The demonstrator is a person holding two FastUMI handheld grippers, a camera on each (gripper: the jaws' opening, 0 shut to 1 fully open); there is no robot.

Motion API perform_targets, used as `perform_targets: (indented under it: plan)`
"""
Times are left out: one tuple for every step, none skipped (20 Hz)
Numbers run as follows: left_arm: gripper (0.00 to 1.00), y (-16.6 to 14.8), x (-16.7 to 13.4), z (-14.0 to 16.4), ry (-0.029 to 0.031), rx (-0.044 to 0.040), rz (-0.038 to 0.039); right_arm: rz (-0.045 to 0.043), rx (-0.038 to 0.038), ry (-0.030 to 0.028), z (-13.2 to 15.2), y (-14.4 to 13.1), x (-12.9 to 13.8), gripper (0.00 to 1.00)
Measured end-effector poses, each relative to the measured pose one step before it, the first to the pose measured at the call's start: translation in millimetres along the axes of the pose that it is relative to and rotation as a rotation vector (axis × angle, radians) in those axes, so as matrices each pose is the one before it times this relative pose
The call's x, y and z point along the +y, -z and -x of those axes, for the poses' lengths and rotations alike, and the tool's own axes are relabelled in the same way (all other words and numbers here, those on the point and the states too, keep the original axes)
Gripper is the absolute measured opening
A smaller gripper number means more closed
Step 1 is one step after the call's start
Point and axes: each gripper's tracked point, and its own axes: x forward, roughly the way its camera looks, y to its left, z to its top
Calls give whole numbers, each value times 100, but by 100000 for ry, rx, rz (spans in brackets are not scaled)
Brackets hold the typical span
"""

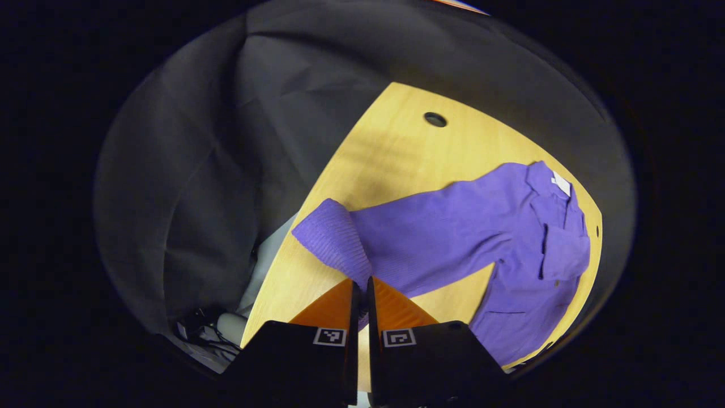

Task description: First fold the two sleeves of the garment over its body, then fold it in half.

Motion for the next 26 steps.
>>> perform_targets:
  plan:
    - [9,-412,-1600,664,1343,-1318,-2444,80,224,-533,132,59,-121,95]
    - [9,-502,-1525,760,1434,-1090,-2774,217,-45,-252,-18,19,-290,95]
    - [9,-628,-1586,653,1156,-1450,-2533,116,-98,-76,-15,1,-266,95]
    - [10,-692,-1867,636,1602,-996,-2642,-303,-100,-337,1,44,-190,95]
    - [9,-820,-1959,458,1679,-1055,-2390,-344,-220,-609,64,-11,-85,95]
    - [9,-694,-1904,624,1773,-1182,-2187,137,62,-203,-9,133,-232,95]
    - [10,-870,-1835,387,1764,-1266,-2018,442,238,69,-40,279,-306,95]
    - [10,-767,-1942,473,1677,-1092,-2290,588,364,221,-7,258,-335,95]
    - [10,-676,-1853,270,1203,-568,-2791,29,351,-276,-75,229,-211,95]
    - [10,-749,-1517,-169,808,-907,-2389,-130,-22,-61,30,94,-200,95]
    - [10,-827,-1850,-78,1213,-56,-1988,118,135,59,19,120,-392,95]
    - [10,-329,-1655,257,1486,-547,-1832,-89,296,149,94,214,-327,95]
    - [10,-510,-1646,36,1668,-144,-2042,-542,110,-211,-92,216,-291,95]
    - [10,-456,-1434,-28,1430,-264,-1799,-442,439,-256,74,279,-242,95]
    - [10,-654,-1760,8,1619,-120,-2164,-133,597,333,-13,317,-450,95]
    - [10,-789,-1572,11,1198,-461,-1914,101,470,545,62,323,-546,95]
    - [10,-803,-1476,13,1157,-400,-2261,-234,97,698,-16,100,-508,95]
    - [10,-595,-1598,-99,844,-434,-1707,-589,-52,67,93,76,-313,95]
    - [12,-774,-1627,-200,1308,-572,-2126,-806,-15,272,67,74,-295,95]
    - [9,-596,-1018,-42,-792,-638,-2217,-726,-51,273,99,58,-447,95]
    - [10,-574,-1411,-515,-528,-444,-2889,-640,298,269,-76,189,-401,95]
    - [10,-325,-1823,-602,237,79,-2730,-568,318,610,-9,100,-479,95]
    - [10,-416,-1937,-786,1543,88,-2276,-671,391,389,623,266,-480,95]
    - [10,-100,-1522,-663,1110,348,-1717,-622,664,845,276,193,-588,95]
    - [10,-231,-1404,-943,1000,741,-1786,-778,197,237,309,62,-389,95]
    - [9,-184,-1163,-966,709,503,-1791,-643,382,500,70,-5,-347,95]
